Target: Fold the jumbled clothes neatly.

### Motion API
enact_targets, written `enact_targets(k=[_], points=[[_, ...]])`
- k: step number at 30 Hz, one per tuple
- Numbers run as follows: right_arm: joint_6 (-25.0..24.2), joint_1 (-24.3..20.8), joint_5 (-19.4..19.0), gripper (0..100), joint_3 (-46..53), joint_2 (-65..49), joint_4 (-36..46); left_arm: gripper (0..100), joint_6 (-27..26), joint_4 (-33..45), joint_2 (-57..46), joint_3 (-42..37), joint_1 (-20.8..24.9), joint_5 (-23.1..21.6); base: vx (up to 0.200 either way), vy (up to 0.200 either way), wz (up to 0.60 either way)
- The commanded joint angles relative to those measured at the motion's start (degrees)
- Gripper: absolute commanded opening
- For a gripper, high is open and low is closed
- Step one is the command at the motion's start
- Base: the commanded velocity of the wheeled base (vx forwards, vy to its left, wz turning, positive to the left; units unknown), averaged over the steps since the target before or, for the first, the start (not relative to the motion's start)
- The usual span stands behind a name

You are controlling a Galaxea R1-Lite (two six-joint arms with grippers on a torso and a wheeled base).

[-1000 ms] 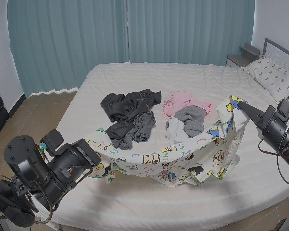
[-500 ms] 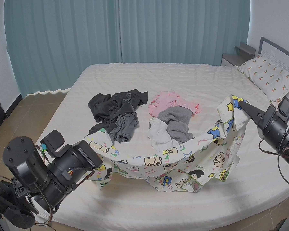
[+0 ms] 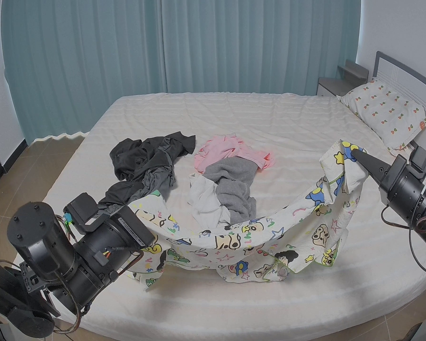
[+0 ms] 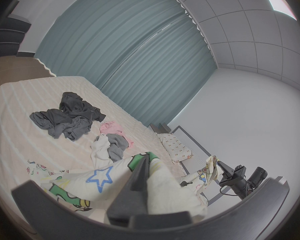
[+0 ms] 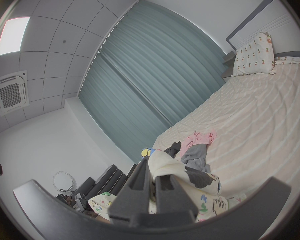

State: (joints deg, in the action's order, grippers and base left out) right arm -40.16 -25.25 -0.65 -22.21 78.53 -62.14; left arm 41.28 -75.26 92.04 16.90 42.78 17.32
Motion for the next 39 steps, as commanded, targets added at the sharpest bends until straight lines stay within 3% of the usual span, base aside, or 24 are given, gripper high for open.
enact_targets(k=[1,39], points=[[0.0,0.1,-0.1,0,-0.2,0.0,-0.1,0,-0.1,-0.1,1.5,0.5,-0.1,0.2,0.0,-0.2,0.0],[0.9,0.4,-0.1,0,-0.3,-1.1,-0.1,0,-0.1,-0.1,1.4,1.1,-0.1,0.3,0.0,-0.2,0.0]])
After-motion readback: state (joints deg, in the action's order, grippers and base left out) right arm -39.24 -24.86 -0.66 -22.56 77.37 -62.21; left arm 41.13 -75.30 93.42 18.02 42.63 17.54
